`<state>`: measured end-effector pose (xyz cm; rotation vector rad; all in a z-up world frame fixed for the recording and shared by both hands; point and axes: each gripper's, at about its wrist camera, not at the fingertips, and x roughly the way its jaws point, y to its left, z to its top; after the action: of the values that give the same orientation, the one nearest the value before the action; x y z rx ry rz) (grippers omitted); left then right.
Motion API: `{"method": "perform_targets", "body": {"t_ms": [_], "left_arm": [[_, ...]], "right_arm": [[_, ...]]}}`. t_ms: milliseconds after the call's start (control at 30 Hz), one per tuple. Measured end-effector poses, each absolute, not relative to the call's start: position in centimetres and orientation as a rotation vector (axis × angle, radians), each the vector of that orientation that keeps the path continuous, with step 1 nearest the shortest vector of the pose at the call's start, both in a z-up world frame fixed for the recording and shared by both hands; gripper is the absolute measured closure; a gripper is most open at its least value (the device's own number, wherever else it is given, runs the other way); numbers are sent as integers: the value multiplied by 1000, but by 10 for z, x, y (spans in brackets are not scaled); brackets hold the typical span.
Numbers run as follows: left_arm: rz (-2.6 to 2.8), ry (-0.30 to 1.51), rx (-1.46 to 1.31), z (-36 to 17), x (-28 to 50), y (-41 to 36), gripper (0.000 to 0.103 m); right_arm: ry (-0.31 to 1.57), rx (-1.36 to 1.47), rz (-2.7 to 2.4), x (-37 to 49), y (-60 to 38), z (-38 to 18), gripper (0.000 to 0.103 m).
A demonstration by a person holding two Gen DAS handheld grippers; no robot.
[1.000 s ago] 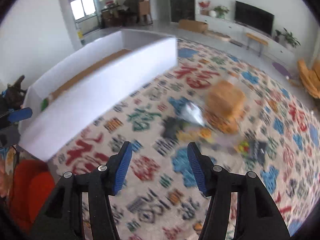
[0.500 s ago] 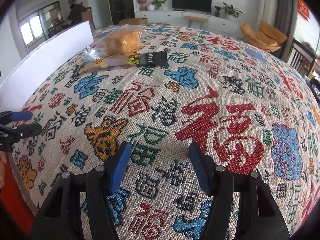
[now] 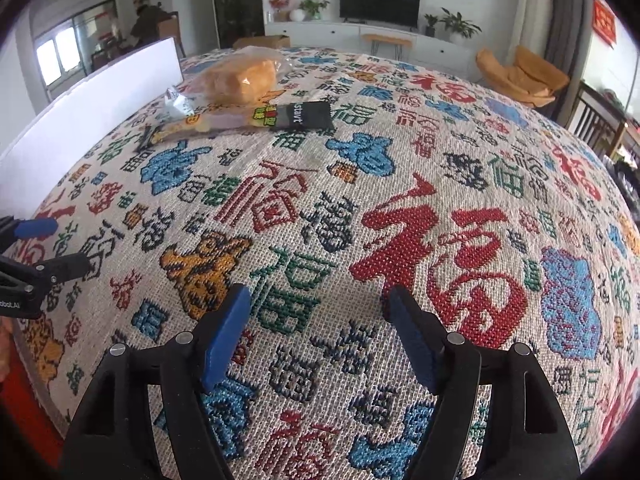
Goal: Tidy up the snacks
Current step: 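Move both tools back over the remaining snacks on the blanket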
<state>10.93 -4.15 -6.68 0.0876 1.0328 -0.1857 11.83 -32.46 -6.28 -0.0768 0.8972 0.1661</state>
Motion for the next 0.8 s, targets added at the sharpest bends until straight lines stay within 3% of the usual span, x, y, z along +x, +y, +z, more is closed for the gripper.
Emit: {"method": "perform_targets", "body": {"t_ms": [800], "left_arm": [[-184,1030,91,-67,109,-42,0]], "right_arm": [[898,-76,164,123,-323,-65,27]]}}
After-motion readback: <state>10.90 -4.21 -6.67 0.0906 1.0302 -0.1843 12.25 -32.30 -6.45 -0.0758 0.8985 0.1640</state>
